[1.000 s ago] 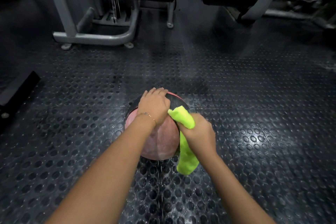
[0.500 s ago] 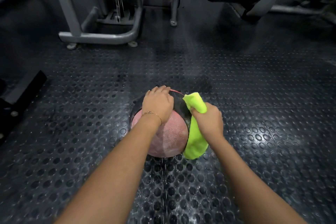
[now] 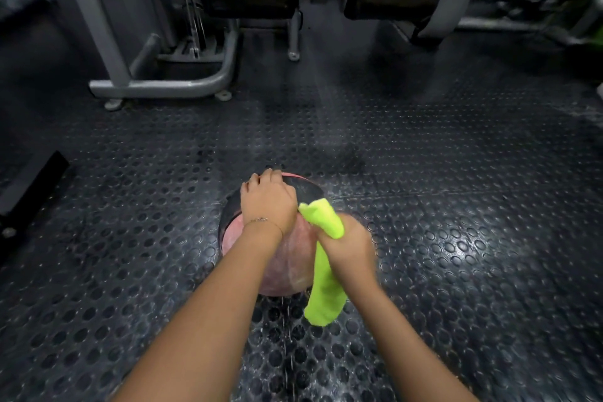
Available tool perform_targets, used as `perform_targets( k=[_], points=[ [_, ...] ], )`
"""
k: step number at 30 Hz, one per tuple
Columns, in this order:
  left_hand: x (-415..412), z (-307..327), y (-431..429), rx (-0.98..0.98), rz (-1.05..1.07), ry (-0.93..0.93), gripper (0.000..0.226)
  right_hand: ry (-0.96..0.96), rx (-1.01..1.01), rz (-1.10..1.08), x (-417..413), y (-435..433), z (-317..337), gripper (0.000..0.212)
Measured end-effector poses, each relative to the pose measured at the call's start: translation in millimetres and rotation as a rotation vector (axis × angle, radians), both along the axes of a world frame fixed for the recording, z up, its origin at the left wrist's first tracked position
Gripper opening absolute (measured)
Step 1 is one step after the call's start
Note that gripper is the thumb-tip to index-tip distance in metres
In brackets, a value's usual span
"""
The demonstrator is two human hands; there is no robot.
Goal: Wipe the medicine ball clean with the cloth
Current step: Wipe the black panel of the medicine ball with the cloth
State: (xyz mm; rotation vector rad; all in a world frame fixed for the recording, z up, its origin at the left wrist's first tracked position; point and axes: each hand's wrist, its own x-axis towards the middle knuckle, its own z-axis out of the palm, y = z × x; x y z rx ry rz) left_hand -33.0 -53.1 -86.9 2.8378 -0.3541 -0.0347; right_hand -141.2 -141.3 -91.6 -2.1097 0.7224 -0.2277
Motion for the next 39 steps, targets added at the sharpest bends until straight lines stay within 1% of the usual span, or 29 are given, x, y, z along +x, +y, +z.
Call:
perform_targets(
  k=[2, 4, 5, 7, 9, 11, 12, 14, 16, 18, 19, 21, 22, 24, 27, 28, 31, 34, 37, 39],
  points=[
    [-3.8, 3.7, -4.6, 0.055, 0.014, 0.017, 0.045, -0.008, 0.089, -0.114, 3.7, -13.5, -4.2, 0.018],
    [-9.3, 11.0, -9.0, 0.12, 0.038, 0.054, 0.043, 0.013, 0.108, -0.185, 5.1, -20.0, -4.5, 0.019],
    [-10.9, 14.3, -10.0, 0.158, 0.034, 0.055, 0.042, 0.016, 0.089, -0.173, 3.3, -19.0, -4.1, 0.02],
    [-9.4, 13.2, -5.5, 0.196, -0.015, -0.011, 0.042, -0.003, 0.071, -0.099, -2.9, -10.5, -3.0, 0.025],
    [-5.3, 7.1, 3.8, 0.149, -0.084, -0.055, 0.044, -0.033, 0.126, -0.088, -4.4, -7.9, -6.3, 0.026],
    [-5.7, 2.1, 9.6, 0.019, -0.1, -0.023, 0.047, -0.045, 0.19, -0.186, 3.4, -16.7, -10.4, 0.017],
    [-6.4, 0.1, 9.4, -0.018, -0.092, -0.018, 0.047, -0.048, 0.209, -0.234, 7.0, -20.5, -11.4, 0.017],
    [-9.5, -4.2, 7.4, -0.046, -0.069, -0.037, 0.046, -0.019, 0.191, -0.258, 7.1, -19.9, -13.1, 0.018],
    [-10.7, -6.0, 6.2, -0.065, -0.057, -0.06, 0.047, -0.021, 0.145, -0.195, 2.0, -15.0, -11.0, 0.024],
    [-13.6, -5.4, 6.4, -0.072, -0.061, -0.077, 0.058, -0.041, 0.154, -0.177, -3.6, -14.6, -12.2, 0.032],
    [-17.1, -3.9, 7.3, -0.076, -0.065, -0.087, 0.064, -0.034, 0.18, -0.207, -4.3, -17.5, -15.5, 0.034],
    [-28.0, -3.3, 9.2, -0.09, -0.08, -0.122, 0.076, -0.013, 0.235, -0.298, -5.0, -22.4, -17.6, 0.033],
    [-32.5, -4.2, 11.1, -0.098, -0.084, -0.144, 0.079, -0.001, 0.232, -0.315, -6.6, -21.5, -16.5, 0.032],
    [-37.3, -1.0, 13.6, -0.116, -0.072, -0.156, 0.073, 0.015, 0.166, -0.265, -13.9, -15.1, -14.1, 0.032],
    [-33.4, 11.4, 13.6, -0.054, 0.019, -0.041, 0.044, -0.02, 0.131, -0.167, -24.9, -4.0, -8.6, 0.03],
    [-31.3, 13.9, 12.8, -0.047, 0.056, -0.02, 0.041, -0.024, 0.144, -0.163, -24.8, -3.7, -7.9, 0.03],
    [-32.0, 9.1, 11.6, -0.045, 0.099, 0.011, 0.045, -0.008, 0.173, -0.205, -13.4, -9.8, -5.5, 0.027],
    [-34.6, 0.2, 13.9, -0.036, 0.103, 0.051, 0.048, 0.016, 0.111, -0.165, -7.9, -6.8, -0.1, 0.018],
    [-35.1, 0.5, 20.1, -0.053, 0.076, 0.018, 0.045, 0.022, 0.069, -0.082, -6.6, -2.3, 0.7, 0.017],
    [-39.0, 0.1, 24.1, -0.065, 0.04, 0.004, 0.044, 0.048, 0.108, -0.137, -1.8, -11.2, 0.1, 0.018]
  ],
)
